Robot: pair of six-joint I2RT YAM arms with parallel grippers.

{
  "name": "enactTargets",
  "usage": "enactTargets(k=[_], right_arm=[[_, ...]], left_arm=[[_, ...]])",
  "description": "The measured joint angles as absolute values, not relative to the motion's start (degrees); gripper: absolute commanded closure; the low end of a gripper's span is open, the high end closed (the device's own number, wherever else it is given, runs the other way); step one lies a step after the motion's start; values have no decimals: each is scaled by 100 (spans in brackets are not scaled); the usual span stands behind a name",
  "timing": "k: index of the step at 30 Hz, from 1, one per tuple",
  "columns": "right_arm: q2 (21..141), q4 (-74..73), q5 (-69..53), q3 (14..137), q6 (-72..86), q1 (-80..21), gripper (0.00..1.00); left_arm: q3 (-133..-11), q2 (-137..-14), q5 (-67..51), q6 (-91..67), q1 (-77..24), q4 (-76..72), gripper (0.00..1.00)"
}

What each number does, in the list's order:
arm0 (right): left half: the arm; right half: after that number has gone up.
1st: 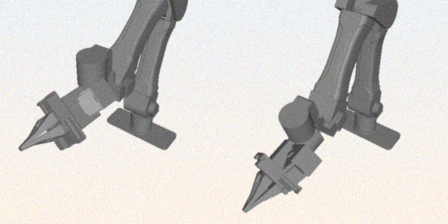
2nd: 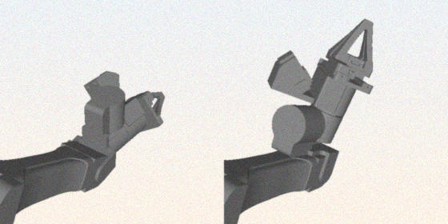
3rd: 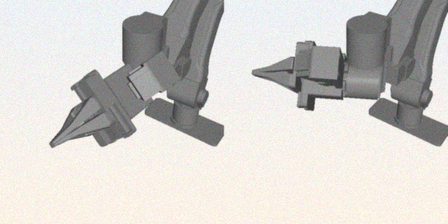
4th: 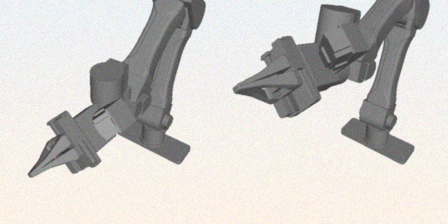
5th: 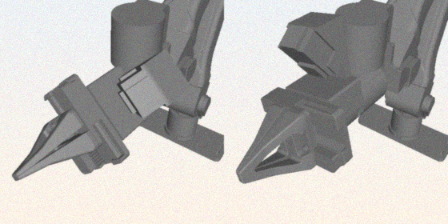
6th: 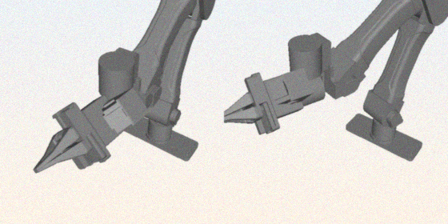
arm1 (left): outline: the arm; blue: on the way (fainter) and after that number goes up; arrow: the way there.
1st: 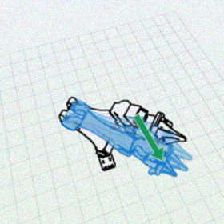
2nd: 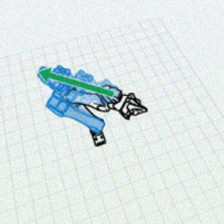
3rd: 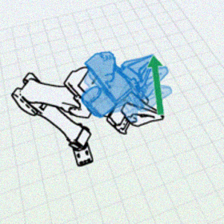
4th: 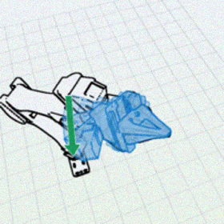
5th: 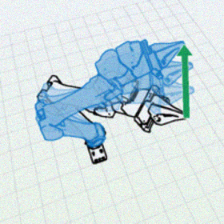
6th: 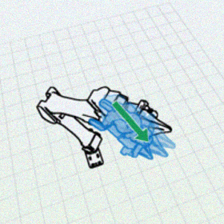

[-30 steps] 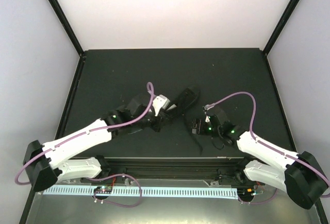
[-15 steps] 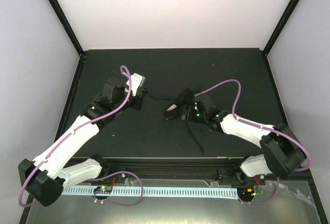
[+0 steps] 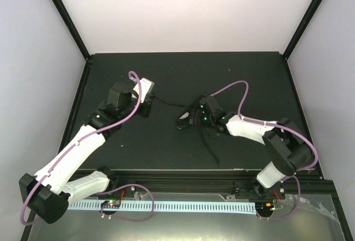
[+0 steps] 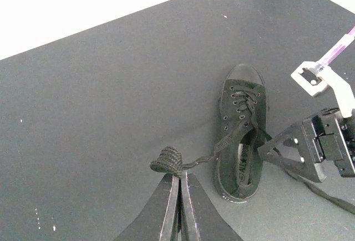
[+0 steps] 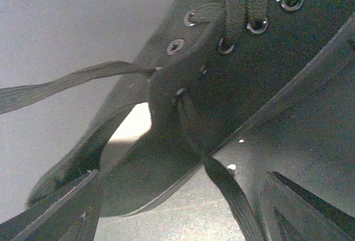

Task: Tie the shoes

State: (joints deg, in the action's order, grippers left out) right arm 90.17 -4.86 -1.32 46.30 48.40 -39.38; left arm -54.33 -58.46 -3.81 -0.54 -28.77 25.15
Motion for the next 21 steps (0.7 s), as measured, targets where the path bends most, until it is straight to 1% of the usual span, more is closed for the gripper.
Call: enactTargets(k=[10, 21], right_arm=[[9564, -294, -14, 4724, 4965, -3942, 21], [9625, -233, 10, 4925, 5094, -4016, 21]], left_arm=[[-5408, -5846, -386, 25, -2858, 2515, 98], [-5363, -5763, -322, 60, -2858, 2515, 98]])
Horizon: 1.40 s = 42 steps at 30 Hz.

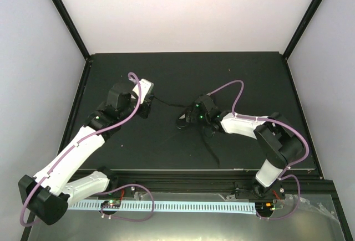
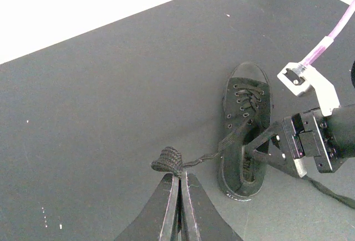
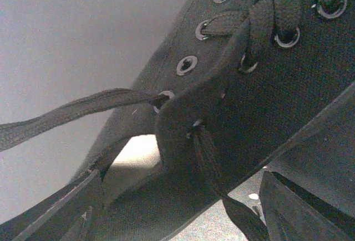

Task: Tie the shoes

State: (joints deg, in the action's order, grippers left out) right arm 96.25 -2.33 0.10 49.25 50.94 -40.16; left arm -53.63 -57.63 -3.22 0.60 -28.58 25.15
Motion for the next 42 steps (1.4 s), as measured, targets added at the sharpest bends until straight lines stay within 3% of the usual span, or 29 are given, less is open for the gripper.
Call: enactTargets(k=[20, 24, 29, 34, 42], right_arm=[[10018, -655, 97, 5391, 5146, -4027, 22], [10200, -816, 145, 5518, 5146, -4027, 38], [10165, -836, 252, 5415, 5177, -4021, 76], [9780, -781, 346, 5030, 5196, -4027, 98], [8731, -1406, 408, 4331, 4847, -4053, 98]], left_arm=[[-5343, -5765, -316, 78, -2858, 2515, 98], [-5343, -5765, -316, 80, -2858, 2515, 98], [-5343, -5765, -316, 84, -2858, 2515, 98], [-5334, -5765, -318, 84, -2858, 2515, 98], [-5275, -5763, -325, 84, -2858, 2502, 98]])
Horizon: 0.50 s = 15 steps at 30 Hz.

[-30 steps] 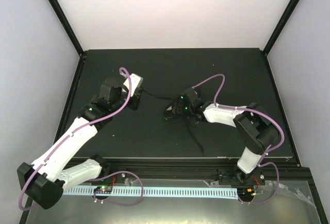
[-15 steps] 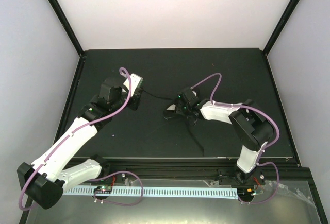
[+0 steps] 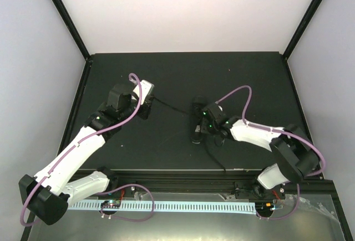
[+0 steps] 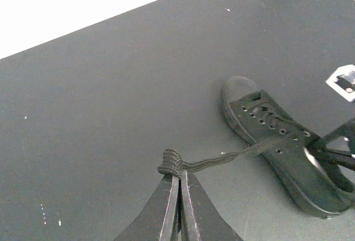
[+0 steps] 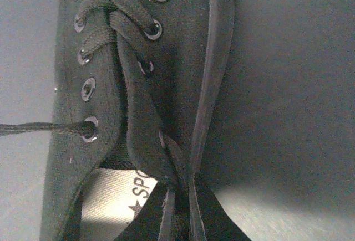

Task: Tie the shoes

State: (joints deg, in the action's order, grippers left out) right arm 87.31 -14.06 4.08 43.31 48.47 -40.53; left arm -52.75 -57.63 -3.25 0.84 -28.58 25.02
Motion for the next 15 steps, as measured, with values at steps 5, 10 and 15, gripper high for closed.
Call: enactTargets(k=[5, 10, 15], right_arm=[[8077, -1568, 183, 3771, 4550, -4045, 98], [7725, -1579, -150, 3444, 4331, -4115, 98], [7314, -1741, -373, 3271, 4366, -4519, 98]], left_arm=[[-5273, -5763, -325, 84, -2858, 2497, 98], [-5240, -5760, -320, 89, -2858, 2493, 99], [-5229, -5758, -379, 86, -2858, 2480, 99]])
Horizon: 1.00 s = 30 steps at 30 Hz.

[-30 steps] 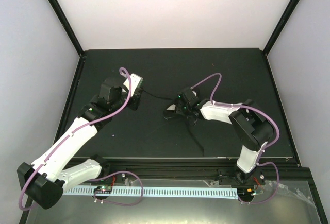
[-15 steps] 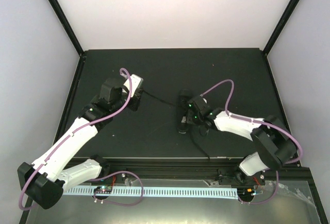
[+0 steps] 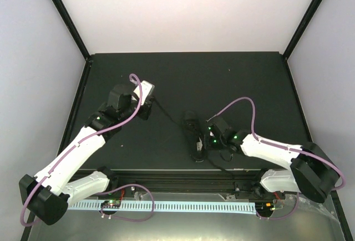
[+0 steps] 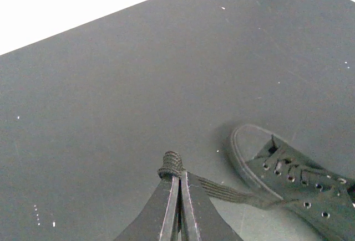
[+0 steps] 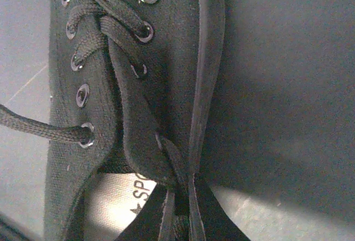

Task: Tie the shoes

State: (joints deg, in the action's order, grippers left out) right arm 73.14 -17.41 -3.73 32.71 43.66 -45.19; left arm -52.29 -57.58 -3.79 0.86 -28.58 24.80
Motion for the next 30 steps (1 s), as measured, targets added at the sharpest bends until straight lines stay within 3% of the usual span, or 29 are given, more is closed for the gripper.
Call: enactTargets(k=[3, 5, 10, 13, 18, 27, 30], right_arm=[[7159, -1702, -513, 3135, 4475, -4709, 98], [7168, -1686, -530, 3092, 4554, -4797, 93], [7179, -1645, -480, 3100, 4652, -4858, 35], [6772, -1796, -266, 3100, 4604, -4880, 20], [5625, -1931, 287, 3068, 4635, -4875, 20], [4980, -2421, 659, 2679, 4641, -4866, 48], [4978, -2167, 325, 2338, 4576, -4869, 51]], left_arm=[[-5229, -5758, -502, 84, -2860, 2480, 98], [-5229, -5758, -580, 82, -2875, 2480, 98], [-5229, -5758, -834, 73, -2941, 2480, 99], [-5212, -5734, -1035, 75, -2993, 2440, 99], [-5190, -5721, -1096, 93, -3131, 2392, 98], [-5151, -5623, -1271, 104, -3363, 2351, 98], [-5148, -5581, -1317, 117, -3415, 2346, 99]])
